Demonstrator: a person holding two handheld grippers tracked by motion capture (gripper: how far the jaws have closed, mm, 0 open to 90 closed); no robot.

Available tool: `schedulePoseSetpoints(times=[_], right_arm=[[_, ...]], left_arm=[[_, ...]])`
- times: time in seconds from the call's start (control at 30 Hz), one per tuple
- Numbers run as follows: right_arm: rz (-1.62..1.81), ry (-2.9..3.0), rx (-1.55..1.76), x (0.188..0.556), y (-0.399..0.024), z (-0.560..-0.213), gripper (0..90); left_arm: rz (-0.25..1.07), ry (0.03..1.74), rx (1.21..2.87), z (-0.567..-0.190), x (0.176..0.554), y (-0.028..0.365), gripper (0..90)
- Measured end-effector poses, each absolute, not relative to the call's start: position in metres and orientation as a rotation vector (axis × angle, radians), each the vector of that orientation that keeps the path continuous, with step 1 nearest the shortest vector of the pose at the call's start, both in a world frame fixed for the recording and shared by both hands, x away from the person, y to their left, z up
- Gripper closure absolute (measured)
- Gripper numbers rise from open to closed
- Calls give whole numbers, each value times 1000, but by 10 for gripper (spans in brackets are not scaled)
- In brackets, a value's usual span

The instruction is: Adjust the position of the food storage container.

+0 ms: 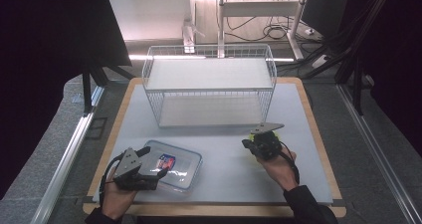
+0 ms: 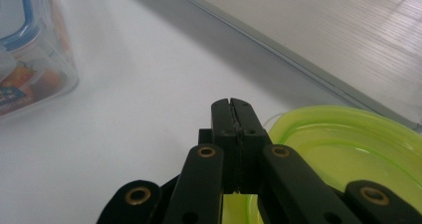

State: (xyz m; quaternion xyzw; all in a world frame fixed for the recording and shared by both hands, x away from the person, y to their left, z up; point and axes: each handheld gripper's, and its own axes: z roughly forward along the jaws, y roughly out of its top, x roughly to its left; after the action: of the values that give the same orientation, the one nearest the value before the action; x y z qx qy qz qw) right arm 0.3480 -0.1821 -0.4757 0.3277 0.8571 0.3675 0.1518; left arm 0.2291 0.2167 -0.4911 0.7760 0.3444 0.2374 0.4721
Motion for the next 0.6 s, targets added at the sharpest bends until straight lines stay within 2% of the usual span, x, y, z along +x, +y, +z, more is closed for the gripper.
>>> schedulePoseSetpoints(times=[0.6], right_arm=[[1027, 2378, 1069, 350, -218, -473, 900]], left_arm=[[573, 825, 1925, -492, 229, 216, 127]])
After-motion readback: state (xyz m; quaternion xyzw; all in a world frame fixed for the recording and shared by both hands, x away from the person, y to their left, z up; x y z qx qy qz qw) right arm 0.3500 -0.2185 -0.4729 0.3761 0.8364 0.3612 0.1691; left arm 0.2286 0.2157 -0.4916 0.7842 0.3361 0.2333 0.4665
